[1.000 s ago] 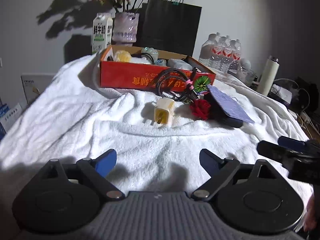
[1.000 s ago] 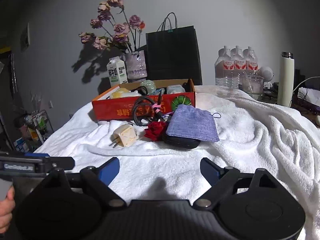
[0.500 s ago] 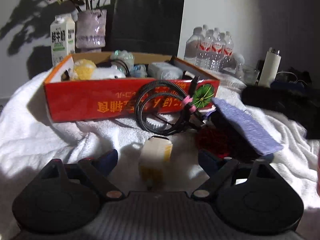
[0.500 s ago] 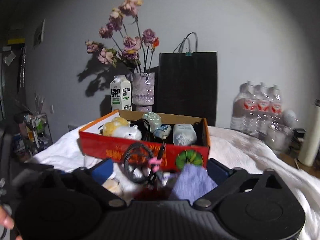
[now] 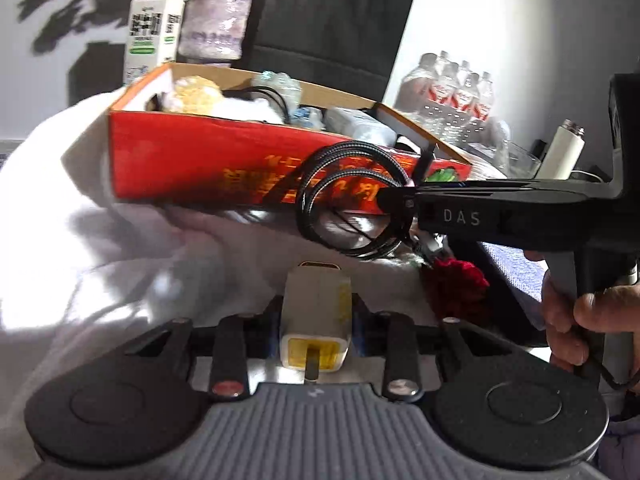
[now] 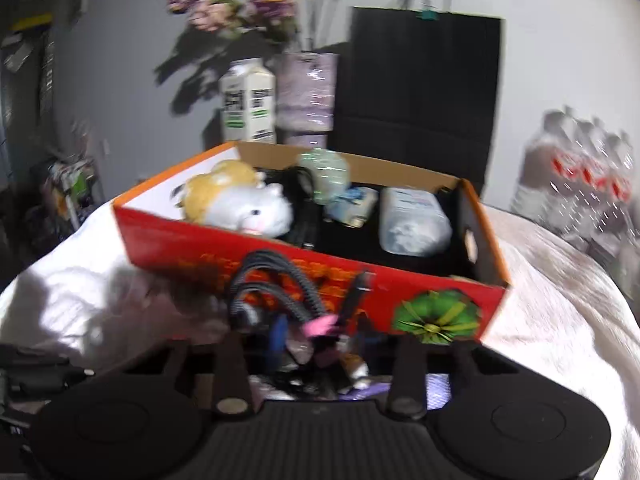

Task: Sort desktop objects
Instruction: 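Place the plug adapter in the box with the left gripper while the right drops the cable in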

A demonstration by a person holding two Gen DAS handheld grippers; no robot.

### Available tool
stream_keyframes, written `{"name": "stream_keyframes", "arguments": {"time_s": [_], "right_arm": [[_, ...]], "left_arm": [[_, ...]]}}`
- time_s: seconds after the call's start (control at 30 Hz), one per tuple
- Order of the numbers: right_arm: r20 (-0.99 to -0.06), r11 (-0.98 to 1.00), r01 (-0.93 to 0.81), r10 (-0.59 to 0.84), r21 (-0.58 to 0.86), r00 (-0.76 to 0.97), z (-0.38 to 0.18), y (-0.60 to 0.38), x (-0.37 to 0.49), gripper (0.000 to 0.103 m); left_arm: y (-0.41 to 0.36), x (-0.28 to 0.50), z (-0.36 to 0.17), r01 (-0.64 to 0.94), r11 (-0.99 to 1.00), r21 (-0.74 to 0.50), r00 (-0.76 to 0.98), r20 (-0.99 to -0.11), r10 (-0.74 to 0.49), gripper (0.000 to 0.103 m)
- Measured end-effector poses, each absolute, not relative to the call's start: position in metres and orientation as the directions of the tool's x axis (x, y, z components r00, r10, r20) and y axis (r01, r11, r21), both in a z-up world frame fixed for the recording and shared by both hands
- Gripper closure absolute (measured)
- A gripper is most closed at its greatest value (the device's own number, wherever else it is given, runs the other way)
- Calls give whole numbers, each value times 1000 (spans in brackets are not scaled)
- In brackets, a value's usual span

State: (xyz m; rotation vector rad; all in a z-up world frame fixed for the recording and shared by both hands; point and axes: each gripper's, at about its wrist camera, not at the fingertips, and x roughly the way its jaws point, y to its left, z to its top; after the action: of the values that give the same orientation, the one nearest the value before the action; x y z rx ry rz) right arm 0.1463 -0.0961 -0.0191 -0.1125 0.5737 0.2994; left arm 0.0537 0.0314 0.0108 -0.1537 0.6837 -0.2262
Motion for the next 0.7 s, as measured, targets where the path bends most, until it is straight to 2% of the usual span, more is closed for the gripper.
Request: {"name": "stream_keyframes", "arguments": {"time_s": [0.1,0.2,0.33,0.47,0.6,0.7], "right_arm": [[-552,947,-321,251,-31,795,-13,-90,141,82],[-510,946,-318,245,-59,825,4,-87,124,82],[-426,943,-328,274,-57,862,44,-93,109,82],[-389,944,-327,286,-41,876,80,-107,132,82],[-473,946,-320,302,44,828,90,-120,193,82],[-566,960,-274,256,54,784,76,-120,238,82]], "left_arm": [[44,46,25,136,956,-259,746,-608,-271,70],[67,39,46,108,946,-304,753,-596,-278,70],[89,47,88,108,955,-277,782,-570,-253,70],[99,98,120,108,959,-263,777,-579,-246,70],[94,163,122,60,979,-195,760,-627,-171,70],[91,200,106,17,989,-146,709,-696,-115,70]]}}
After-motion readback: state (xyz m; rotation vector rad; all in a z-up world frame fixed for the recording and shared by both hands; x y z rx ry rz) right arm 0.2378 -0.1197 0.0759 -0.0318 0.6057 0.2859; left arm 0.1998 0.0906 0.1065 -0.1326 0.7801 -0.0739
